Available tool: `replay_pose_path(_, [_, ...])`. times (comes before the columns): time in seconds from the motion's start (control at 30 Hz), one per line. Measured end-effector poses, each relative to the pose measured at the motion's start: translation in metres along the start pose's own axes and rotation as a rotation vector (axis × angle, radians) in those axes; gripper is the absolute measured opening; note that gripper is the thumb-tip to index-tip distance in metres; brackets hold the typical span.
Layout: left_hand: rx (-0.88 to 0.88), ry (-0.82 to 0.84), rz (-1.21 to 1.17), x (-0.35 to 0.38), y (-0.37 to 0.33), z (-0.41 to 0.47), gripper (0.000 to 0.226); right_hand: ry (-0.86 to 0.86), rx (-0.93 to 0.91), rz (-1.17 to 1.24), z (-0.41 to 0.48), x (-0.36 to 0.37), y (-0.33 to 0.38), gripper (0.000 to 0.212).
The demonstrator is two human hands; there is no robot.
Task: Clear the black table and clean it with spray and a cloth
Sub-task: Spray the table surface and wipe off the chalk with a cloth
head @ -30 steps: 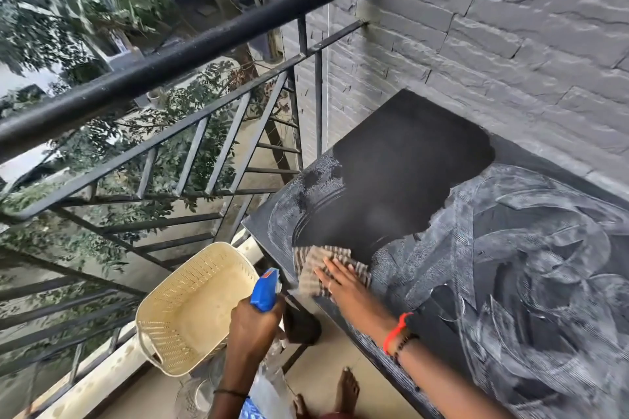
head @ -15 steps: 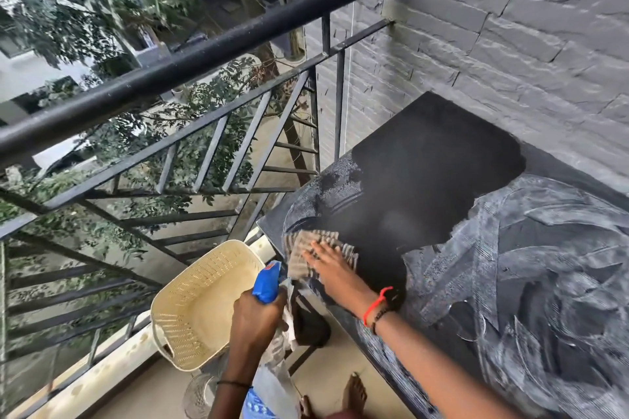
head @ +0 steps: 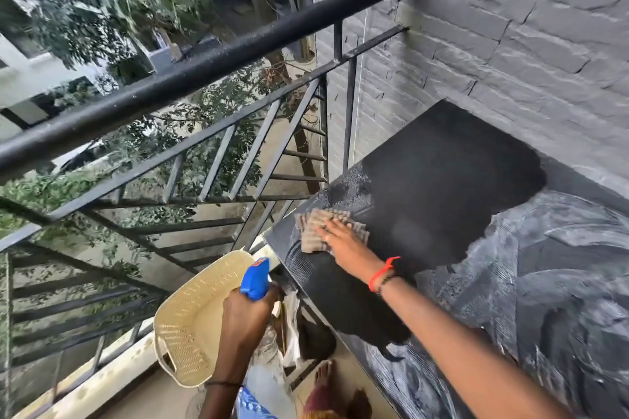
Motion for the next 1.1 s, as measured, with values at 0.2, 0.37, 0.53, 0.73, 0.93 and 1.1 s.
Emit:
replay_pose_path(0.2, [0.013,0.041,0.019,-0.003,-0.023,0.030,0.036,0.040,-0.121,-0.033,-0.011,0.039,0.061,0.078])
replay_pose_path(0.37, [0.043,0.036,0.036,-0.008,-0.040,0.064,0.022,0.119,-0.162,0.017,-0.048,0.025,0.017,0.081])
replay_pose_path(0.53, [0.038,0.047,0.075,-0.007,-0.051,0.085,0.035,-0.033,0.025,0.008,0.014,-0.028,-0.062,0.078])
replay_pose_path(0.73, [0.063,0.039,0.085,-0.003,-0.066,0.100,0.043,-0.091,-0.030,-0.007,0.091,-0.004,-0.005,0.075])
replay_pose_path(0.93, [0.060,0.042,0.043,0.001,-0.075,0.118,0.037,0.007,-0.121,0.000,0.010,0.043,0.034,0.081])
replay_pose_path(1.1, [0.090,0.064,0.036,0.012,-0.081,0.128,0.026,-0.063,0.027,0.092,-0.016,-0.003,-0.059,0.071])
Point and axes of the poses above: each hand's wrist, its own z-axis towards the middle knuckle, its own x-axis out of the palm, y = z × x, the point moved 9 cm from there along z, towards the middle knuckle, and after that the axes turned 8 degrees about x, right-handed, at the moved point
